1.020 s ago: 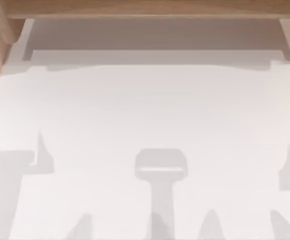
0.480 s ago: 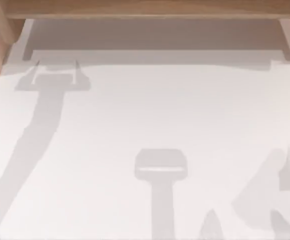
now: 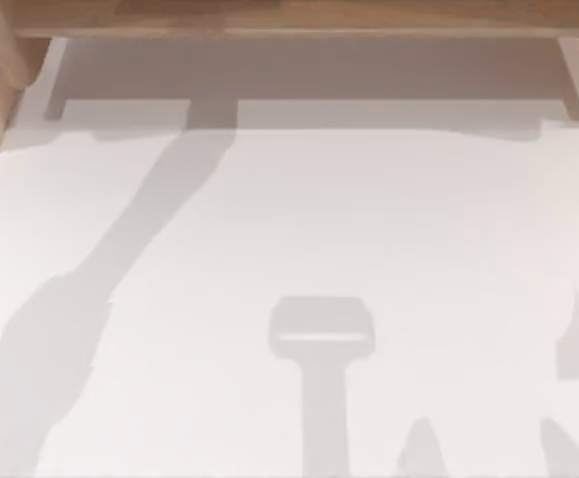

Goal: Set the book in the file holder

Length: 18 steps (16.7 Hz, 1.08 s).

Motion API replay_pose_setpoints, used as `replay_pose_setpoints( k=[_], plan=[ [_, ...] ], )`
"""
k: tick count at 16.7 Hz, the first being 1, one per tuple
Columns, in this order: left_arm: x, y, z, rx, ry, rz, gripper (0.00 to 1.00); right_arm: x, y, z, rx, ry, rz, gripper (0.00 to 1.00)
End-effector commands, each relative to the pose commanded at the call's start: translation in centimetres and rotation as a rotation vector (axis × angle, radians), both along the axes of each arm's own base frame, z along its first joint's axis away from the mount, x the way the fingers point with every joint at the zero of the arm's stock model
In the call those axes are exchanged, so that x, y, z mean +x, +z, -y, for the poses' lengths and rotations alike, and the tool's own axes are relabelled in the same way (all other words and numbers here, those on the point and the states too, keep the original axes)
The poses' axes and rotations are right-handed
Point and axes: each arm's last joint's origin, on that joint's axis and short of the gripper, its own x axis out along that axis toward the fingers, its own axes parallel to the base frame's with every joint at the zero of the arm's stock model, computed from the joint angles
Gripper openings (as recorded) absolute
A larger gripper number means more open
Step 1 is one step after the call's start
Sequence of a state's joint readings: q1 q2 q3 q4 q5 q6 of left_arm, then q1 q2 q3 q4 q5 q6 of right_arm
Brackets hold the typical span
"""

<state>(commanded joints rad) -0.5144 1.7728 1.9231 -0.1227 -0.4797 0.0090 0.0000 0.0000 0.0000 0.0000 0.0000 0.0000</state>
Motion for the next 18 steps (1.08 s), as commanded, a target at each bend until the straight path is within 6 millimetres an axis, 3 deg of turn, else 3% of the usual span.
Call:
replay_pose_setpoints(
  k=[4,7,18],
  plan=[
    [3.3,-1.4,5.0,0.002,-0.002,-0.002,1.00,0.0,0.0,0.0,0.000,0.000,0.000,1.00],
    [4.3,-2.4,6.9,0.005,-0.002,-0.005,1.00,0.0,0.0,0.0,0.000,0.000,0.000,1.00],
    [5.7,-2.5,7.1,0.005,-0.002,-0.006,1.00,0.0,0.0,0.0,0.000,0.000,0.000,1.00]
  ],
)
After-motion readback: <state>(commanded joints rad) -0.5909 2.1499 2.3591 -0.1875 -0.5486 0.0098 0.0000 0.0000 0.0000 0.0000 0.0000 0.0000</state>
